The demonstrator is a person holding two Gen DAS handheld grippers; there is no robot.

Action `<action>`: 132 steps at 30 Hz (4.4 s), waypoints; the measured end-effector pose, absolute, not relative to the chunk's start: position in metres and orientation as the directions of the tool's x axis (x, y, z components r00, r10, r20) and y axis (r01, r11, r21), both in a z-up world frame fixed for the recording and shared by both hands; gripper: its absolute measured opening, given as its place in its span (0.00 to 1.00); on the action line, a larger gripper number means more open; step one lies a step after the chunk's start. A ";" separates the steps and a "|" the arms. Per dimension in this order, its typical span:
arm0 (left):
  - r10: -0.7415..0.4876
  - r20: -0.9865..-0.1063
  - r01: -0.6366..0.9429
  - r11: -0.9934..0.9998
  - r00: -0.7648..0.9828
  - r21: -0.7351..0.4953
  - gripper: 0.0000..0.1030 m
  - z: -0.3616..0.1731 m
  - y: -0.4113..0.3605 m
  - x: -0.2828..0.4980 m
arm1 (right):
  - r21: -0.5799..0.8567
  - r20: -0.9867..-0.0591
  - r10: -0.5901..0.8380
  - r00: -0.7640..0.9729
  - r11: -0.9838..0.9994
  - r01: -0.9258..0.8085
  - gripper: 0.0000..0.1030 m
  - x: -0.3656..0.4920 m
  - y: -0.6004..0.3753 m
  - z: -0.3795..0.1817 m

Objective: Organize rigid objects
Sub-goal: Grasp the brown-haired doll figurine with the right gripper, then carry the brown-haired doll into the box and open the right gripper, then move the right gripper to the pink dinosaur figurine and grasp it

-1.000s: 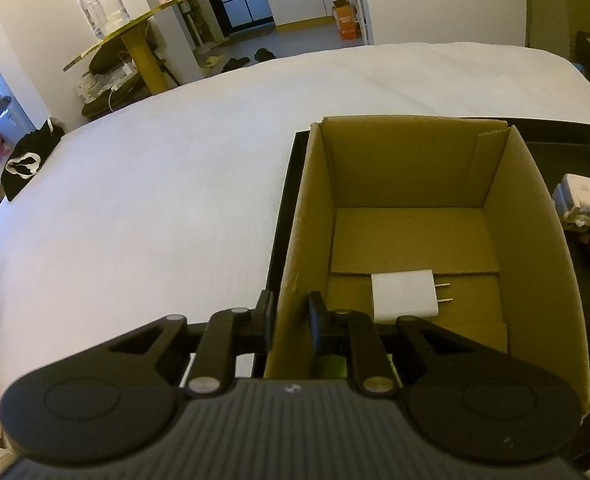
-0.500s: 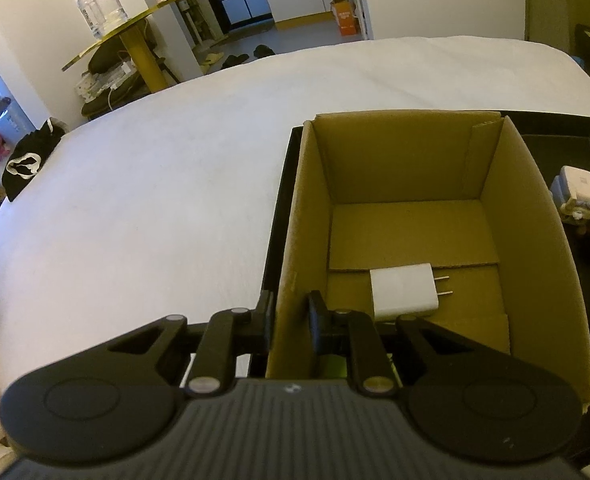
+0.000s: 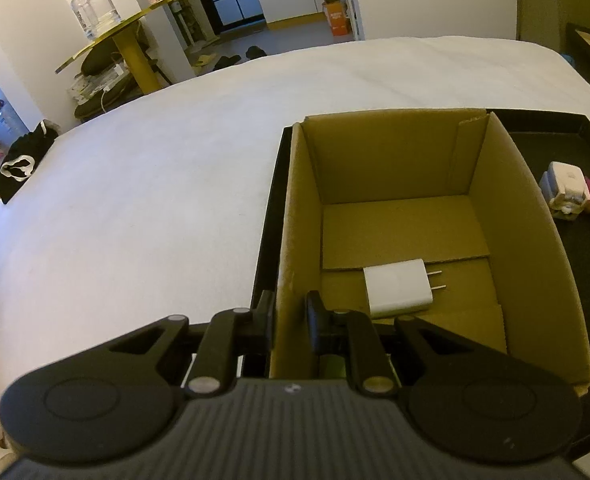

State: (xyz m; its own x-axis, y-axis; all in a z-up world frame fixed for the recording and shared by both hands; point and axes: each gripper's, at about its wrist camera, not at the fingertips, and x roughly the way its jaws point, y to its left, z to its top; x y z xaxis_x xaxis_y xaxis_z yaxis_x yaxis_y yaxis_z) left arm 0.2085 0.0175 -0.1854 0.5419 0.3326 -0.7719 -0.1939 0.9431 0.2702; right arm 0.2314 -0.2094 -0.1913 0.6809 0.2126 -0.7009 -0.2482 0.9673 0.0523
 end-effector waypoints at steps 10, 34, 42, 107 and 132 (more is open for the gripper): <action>0.306 -0.782 -0.191 0.952 0.544 0.240 0.15 -0.183 0.021 0.208 | 0.029 -0.675 0.239 0.698 0.954 -0.298 0.42 0.223 -0.188 -0.159; 0.191 -0.806 -0.145 0.981 0.560 0.131 0.16 -0.181 0.032 0.202 | -0.065 -0.652 0.321 0.686 0.878 -0.473 0.42 0.208 -0.103 -0.124; 0.164 -0.813 -0.136 0.985 0.559 0.105 0.19 -0.181 0.034 0.200 | -0.013 -0.674 0.359 0.645 0.868 -0.497 0.42 0.215 -0.090 -0.120; 0.184 -0.808 -0.212 0.974 0.559 0.075 0.68 -0.172 0.048 0.197 | 0.013 -0.696 0.272 0.664 0.930 -0.368 0.81 0.224 -0.155 -0.132; 0.311 -0.787 -0.223 0.949 0.533 0.224 0.68 -0.178 0.029 0.209 | 0.047 -0.686 0.177 0.706 0.979 -0.200 0.81 0.248 -0.224 -0.196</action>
